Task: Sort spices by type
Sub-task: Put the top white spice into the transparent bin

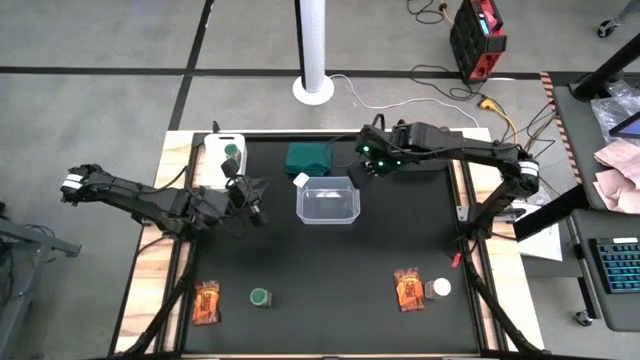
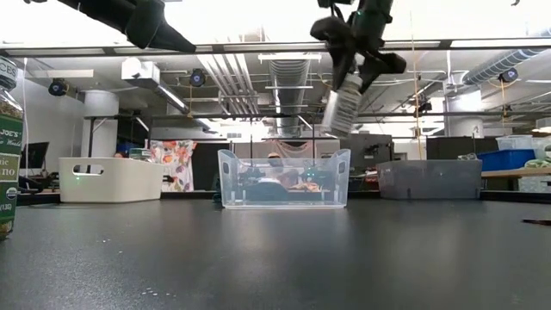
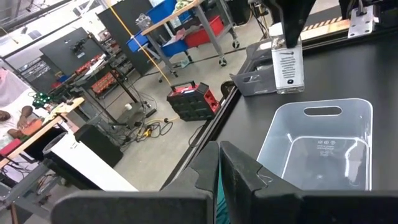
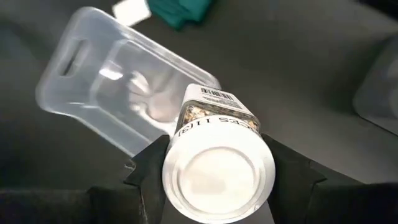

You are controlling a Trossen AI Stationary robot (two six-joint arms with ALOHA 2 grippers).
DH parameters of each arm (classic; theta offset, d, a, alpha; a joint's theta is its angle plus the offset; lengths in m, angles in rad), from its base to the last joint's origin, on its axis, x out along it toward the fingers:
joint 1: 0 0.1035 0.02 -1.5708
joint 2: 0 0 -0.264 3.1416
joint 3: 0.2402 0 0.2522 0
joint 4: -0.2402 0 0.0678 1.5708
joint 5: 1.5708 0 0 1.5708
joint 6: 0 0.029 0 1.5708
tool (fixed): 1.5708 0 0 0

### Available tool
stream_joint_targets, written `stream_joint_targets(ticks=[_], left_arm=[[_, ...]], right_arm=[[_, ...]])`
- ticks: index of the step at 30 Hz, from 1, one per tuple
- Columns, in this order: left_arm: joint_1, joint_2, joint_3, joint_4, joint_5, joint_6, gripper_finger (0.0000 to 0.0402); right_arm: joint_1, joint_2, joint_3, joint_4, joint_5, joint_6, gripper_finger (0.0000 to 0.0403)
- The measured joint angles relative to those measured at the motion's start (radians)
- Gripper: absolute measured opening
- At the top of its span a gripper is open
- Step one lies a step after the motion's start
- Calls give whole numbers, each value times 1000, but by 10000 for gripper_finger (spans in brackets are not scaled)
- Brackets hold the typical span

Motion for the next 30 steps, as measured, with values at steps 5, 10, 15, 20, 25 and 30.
stream_joint_targets(ticks=[5, 10, 15, 20, 25, 30], left_arm=[[1, 0, 0, 24, -1, 9, 0], [1, 0, 0, 39, -2, 16, 0], [1, 0, -2, 40, -3, 16, 0], [1, 0, -9, 40, -65, 17, 0], [1, 0, -13, 36, -100, 16, 0], [1, 2, -13, 31, -101, 15, 0]], right_arm=[[34, 23, 27, 76, -17, 22, 200], [52, 111, 80, 128, -72, 25, 200], [52, 206, 162, 110, -81, 26, 200], [68, 315, 277, 38, -84, 25, 200], [86, 420, 399, -49, -79, 11, 200], [90, 495, 460, -93, -68, 5, 200]])
